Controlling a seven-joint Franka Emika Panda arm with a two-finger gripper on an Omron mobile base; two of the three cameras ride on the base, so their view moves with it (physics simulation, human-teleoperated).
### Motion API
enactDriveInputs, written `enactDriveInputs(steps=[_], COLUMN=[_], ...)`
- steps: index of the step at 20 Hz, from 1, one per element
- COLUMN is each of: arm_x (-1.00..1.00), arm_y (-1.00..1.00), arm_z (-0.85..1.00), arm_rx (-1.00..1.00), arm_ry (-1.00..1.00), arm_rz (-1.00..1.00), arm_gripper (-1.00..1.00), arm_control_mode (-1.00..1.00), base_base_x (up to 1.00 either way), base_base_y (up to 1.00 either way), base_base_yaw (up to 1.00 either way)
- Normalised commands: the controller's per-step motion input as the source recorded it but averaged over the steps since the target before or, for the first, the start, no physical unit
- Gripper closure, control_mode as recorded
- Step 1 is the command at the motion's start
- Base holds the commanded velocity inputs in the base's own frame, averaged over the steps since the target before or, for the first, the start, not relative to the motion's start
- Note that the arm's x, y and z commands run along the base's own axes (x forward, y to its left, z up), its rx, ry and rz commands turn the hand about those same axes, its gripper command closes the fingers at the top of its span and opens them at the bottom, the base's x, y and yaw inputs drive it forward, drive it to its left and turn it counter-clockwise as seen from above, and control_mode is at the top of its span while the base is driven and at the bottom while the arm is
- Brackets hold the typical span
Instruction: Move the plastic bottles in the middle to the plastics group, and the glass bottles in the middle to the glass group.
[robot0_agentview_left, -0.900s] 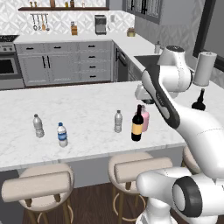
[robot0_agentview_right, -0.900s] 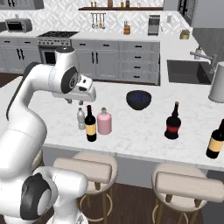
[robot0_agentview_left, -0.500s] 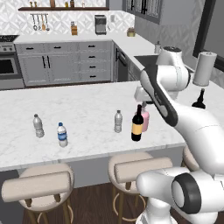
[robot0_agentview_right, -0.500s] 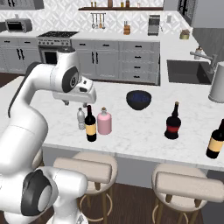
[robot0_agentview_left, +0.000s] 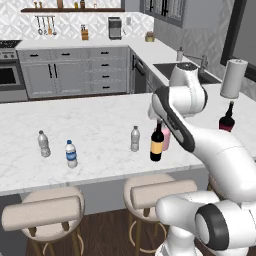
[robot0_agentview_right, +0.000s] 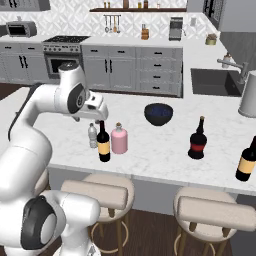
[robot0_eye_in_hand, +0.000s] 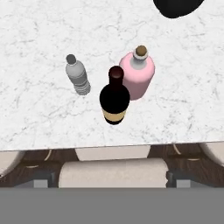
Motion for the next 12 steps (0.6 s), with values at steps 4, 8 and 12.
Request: enactDriveInputs(steps=[4,8,12], arm_x=[0.39,0.69,0.47], arm_y=[0.00,0.00,0.00], arm_z=[-0.28,-0.31,-0.32], arm_rx=[0.00,0.00,0.00], arm_ry=[-0.19,-0.11,-0.09], arm_rz=[-0.07,-0.02,0.00], arm_gripper=[-1.00,-1.00,-1.00], arm_control_mode=[-1.00,-1.00,-1.00], base_base_x=[0.00,0.00,0.00], base_base_y=[0.00,0.00,0.00], base_base_yaw=[0.00,0.00,0.00])
